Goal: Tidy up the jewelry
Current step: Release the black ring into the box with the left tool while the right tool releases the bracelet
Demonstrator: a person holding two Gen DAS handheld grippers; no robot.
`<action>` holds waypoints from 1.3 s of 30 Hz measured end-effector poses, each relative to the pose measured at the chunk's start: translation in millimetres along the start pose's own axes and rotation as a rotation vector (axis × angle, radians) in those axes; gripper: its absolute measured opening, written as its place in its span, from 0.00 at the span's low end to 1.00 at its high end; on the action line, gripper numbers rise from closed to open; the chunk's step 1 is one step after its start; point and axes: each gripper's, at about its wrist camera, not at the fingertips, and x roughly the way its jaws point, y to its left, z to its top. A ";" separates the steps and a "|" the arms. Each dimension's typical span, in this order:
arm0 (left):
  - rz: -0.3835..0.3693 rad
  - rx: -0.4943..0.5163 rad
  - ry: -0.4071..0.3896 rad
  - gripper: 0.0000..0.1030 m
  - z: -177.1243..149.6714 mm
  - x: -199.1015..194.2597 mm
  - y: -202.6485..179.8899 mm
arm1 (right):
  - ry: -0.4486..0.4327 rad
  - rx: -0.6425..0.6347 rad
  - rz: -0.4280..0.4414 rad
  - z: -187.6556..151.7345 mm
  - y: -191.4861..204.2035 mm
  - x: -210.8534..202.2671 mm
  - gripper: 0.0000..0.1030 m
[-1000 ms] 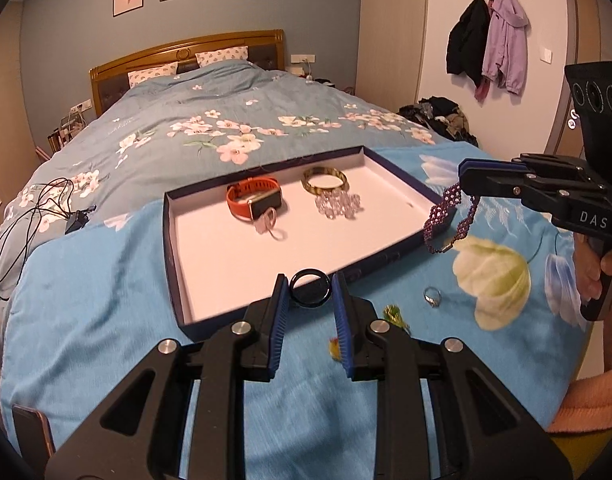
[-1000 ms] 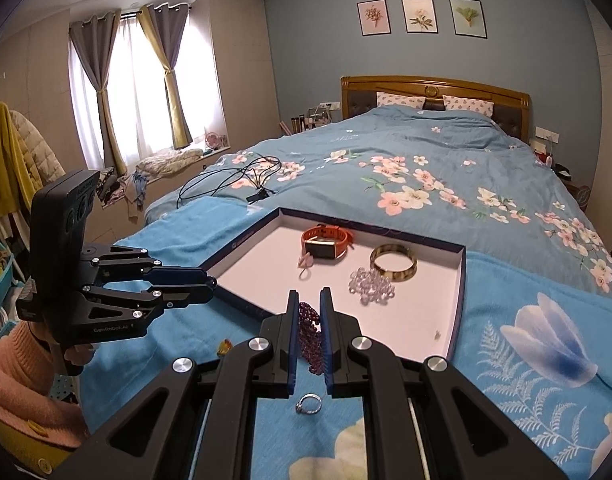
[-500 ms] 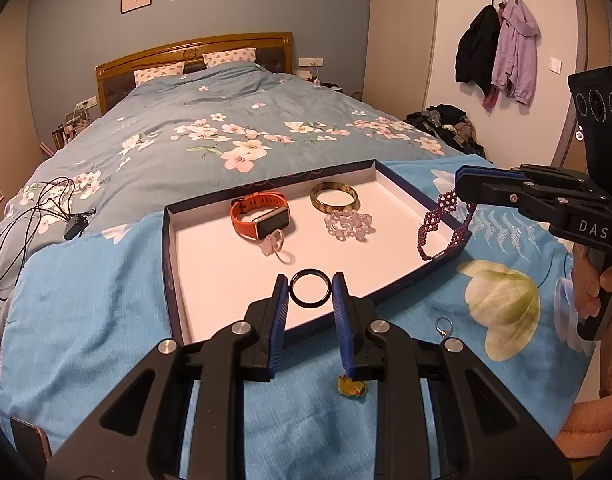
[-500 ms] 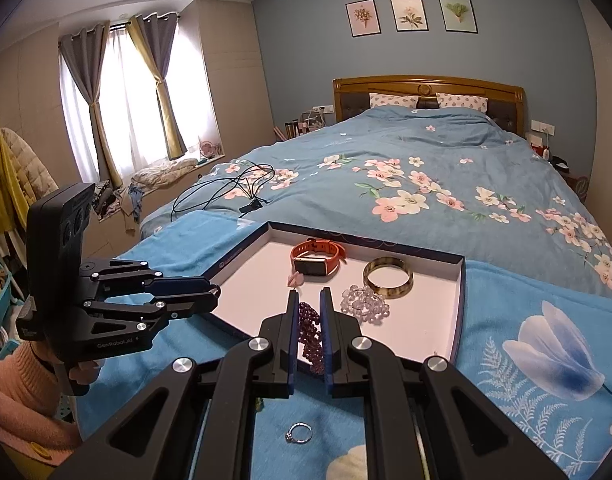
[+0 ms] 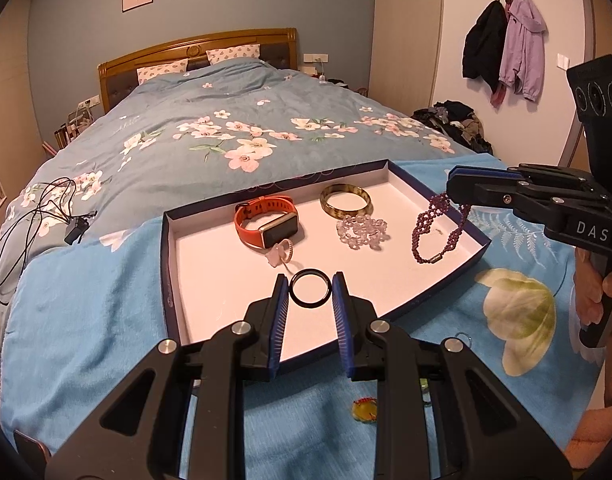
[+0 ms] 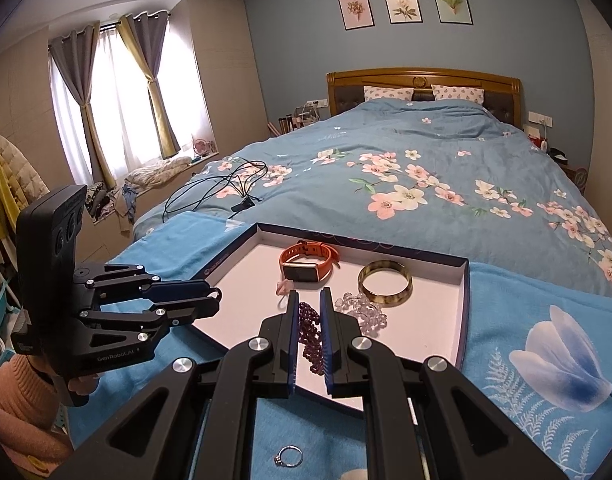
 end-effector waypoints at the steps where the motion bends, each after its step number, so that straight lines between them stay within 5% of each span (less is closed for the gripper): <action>1: 0.003 -0.001 0.003 0.22 0.6 2.3 0.4 | 0.002 0.004 0.000 0.7 -0.5 2.2 0.08; 39: 0.031 -0.023 0.122 0.22 9.0 68.9 10.8 | 0.098 0.115 -0.031 -0.4 -35.7 65.3 0.08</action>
